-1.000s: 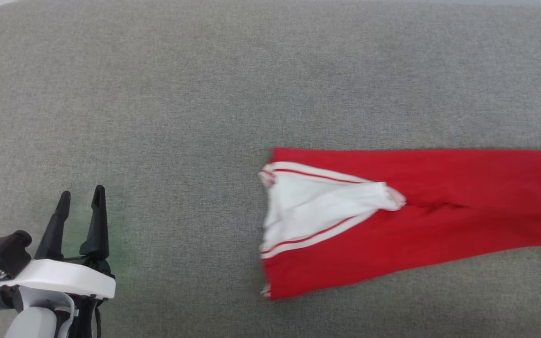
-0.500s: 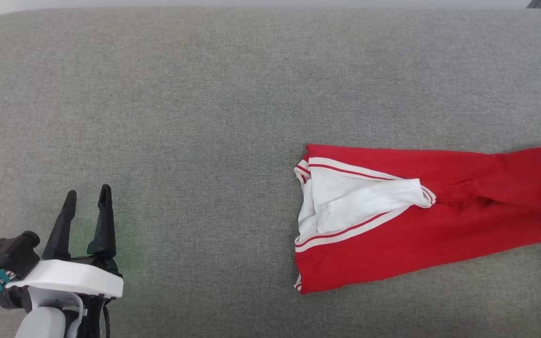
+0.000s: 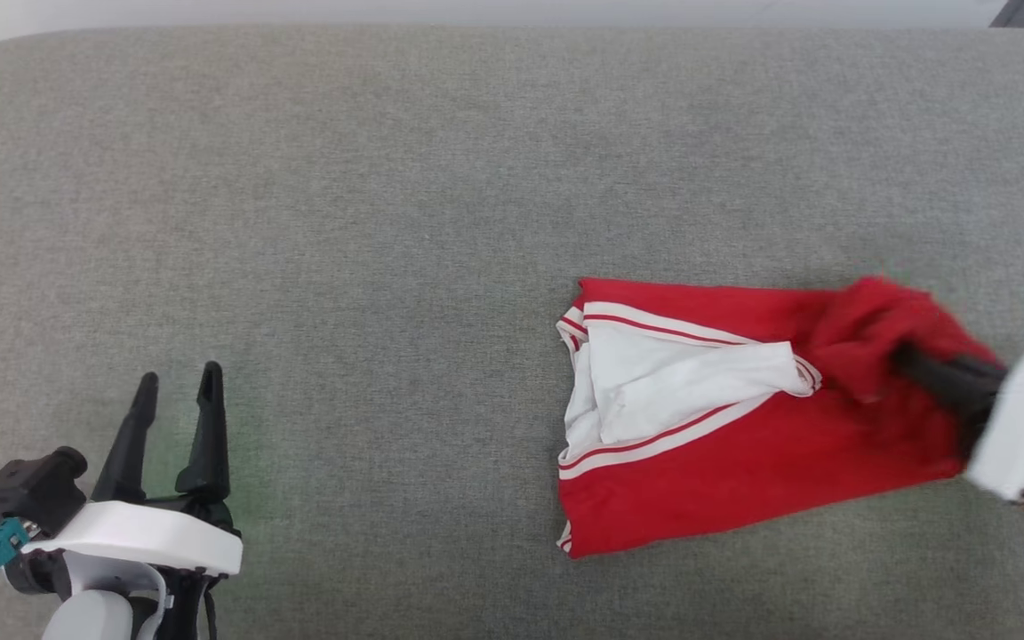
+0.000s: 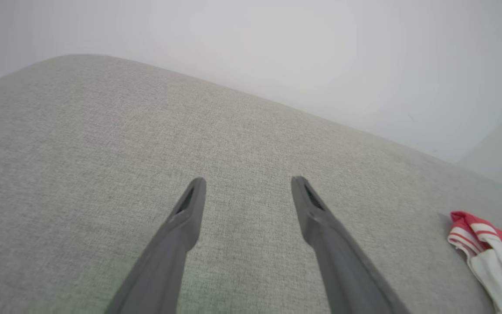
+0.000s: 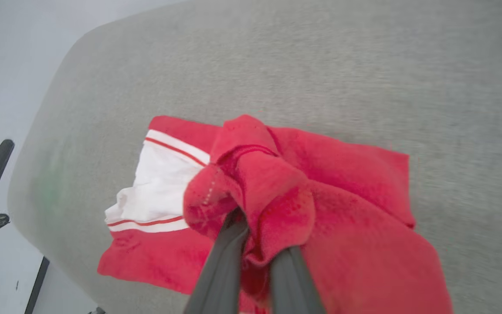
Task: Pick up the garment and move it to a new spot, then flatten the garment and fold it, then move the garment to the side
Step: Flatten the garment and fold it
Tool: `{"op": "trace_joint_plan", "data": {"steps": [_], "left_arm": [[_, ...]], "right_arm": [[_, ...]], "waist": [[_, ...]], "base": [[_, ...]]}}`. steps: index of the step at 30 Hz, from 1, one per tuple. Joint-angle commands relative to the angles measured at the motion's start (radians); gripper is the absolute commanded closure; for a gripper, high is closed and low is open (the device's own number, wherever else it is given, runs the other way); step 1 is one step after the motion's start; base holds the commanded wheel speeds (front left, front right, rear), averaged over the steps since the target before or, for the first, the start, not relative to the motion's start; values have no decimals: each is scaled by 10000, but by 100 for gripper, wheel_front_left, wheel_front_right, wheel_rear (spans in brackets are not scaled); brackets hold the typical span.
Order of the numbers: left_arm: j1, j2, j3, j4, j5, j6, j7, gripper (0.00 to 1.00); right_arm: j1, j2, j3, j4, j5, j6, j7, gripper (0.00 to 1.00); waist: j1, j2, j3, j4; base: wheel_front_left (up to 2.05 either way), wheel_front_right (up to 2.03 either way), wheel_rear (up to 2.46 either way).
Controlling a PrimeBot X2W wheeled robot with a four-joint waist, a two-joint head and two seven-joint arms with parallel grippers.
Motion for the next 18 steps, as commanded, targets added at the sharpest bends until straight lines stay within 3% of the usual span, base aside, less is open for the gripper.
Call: {"op": "trace_joint_plan", "data": {"steps": [1,6,15,16,17,18], "left_arm": [[-44,21,-26,-5,-63,-36,-47,0],[-175,-4,-228,174,-175,-37,-47,0],[-267,-7,-506,320,-355,-38,-47,0],[-253,-8,-501,315,-369,-38,-47,0],[-224,-6,-474,315,-397,-38,-47,0],[-184,0,-435,322,-407,-38,-47,0]], "right_arm": [[-109,67,92,-67,-50,0,48,100],[-501,600,1406,104,-257,0,-225,100],[-1165,782,3158,1249,-462,0,-843,100],[-1241,755,3297,1335,-451,0,-934,88],[-1290,710,3440,1402,-401,0,-1006,51],[-1323,655,3519,1433,-348,0,-1075,0]], "waist": [[0,-1,-15,38],[0,-1,-99,323],[0,-1,-221,791],[0,-1,-237,814],[0,-1,-258,830],[0,-1,-280,836]], "base": [[0,0,0],[0,0,0],[0,0,0],[0,0,0],[0,0,0],[0,0,0]]}}
